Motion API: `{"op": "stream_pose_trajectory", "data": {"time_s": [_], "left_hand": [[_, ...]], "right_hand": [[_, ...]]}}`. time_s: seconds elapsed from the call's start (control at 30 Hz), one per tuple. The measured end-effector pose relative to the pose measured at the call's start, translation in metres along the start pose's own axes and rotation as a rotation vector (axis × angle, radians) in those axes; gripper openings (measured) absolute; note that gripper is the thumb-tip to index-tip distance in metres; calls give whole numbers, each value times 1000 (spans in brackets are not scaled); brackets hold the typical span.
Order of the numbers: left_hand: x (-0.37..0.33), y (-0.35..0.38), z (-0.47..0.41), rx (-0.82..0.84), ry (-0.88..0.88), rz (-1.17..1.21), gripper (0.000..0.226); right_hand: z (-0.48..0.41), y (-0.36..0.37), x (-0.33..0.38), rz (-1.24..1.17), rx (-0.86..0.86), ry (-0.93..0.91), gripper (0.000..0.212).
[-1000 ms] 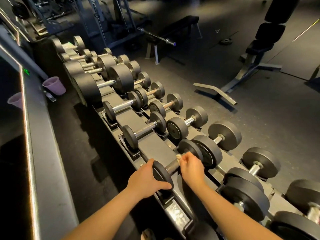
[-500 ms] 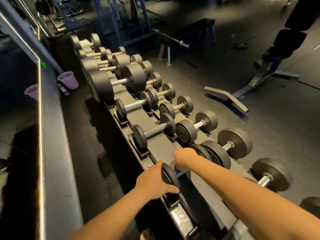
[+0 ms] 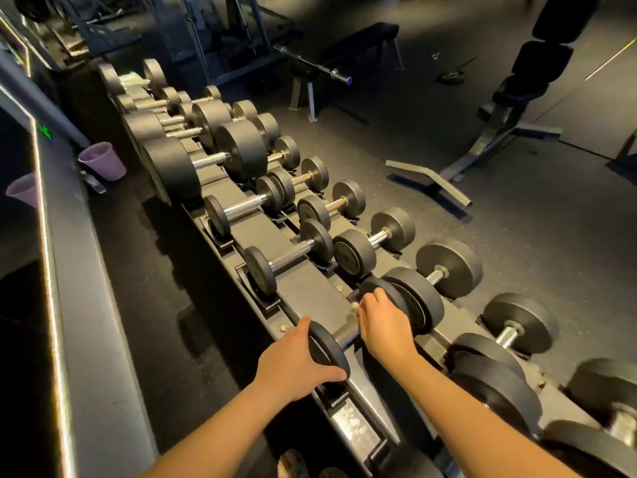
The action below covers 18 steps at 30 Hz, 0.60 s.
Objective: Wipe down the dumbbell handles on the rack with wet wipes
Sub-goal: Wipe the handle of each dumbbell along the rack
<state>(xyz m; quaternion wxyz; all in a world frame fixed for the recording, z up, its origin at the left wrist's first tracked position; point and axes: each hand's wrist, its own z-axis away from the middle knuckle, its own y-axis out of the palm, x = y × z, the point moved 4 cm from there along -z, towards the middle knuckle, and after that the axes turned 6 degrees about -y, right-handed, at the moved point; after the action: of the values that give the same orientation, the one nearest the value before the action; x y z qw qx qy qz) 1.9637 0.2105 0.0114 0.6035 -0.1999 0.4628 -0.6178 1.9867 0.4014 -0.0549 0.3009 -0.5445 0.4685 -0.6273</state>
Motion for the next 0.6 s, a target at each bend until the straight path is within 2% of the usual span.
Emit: {"op": "stream_pose_trajectory", "data": {"time_s": [0.13,0.2,0.3,0.4,0.5,0.6], "left_hand": [[0,1,-2,1,-1,1,129],[0,2,-3,-4,-10,5,131],[1,2,-4,-7,-4,6,132],[1,2,-5,-18,-1,2,134],[0,1,-3,-25,1,28,134],[0,-1,-2,-29,8,34,132]], "right_hand": [[24,9,1,-329,-239,337,16],[31,12,5,-517,-294,456,14],[43,20,18,-874,-196,587,16],[53,29,25,-1074,-72,695,16],[55,39,23,-1400,-157,1007,11],[47,41,12,-1505,-316,1233,18]]}}
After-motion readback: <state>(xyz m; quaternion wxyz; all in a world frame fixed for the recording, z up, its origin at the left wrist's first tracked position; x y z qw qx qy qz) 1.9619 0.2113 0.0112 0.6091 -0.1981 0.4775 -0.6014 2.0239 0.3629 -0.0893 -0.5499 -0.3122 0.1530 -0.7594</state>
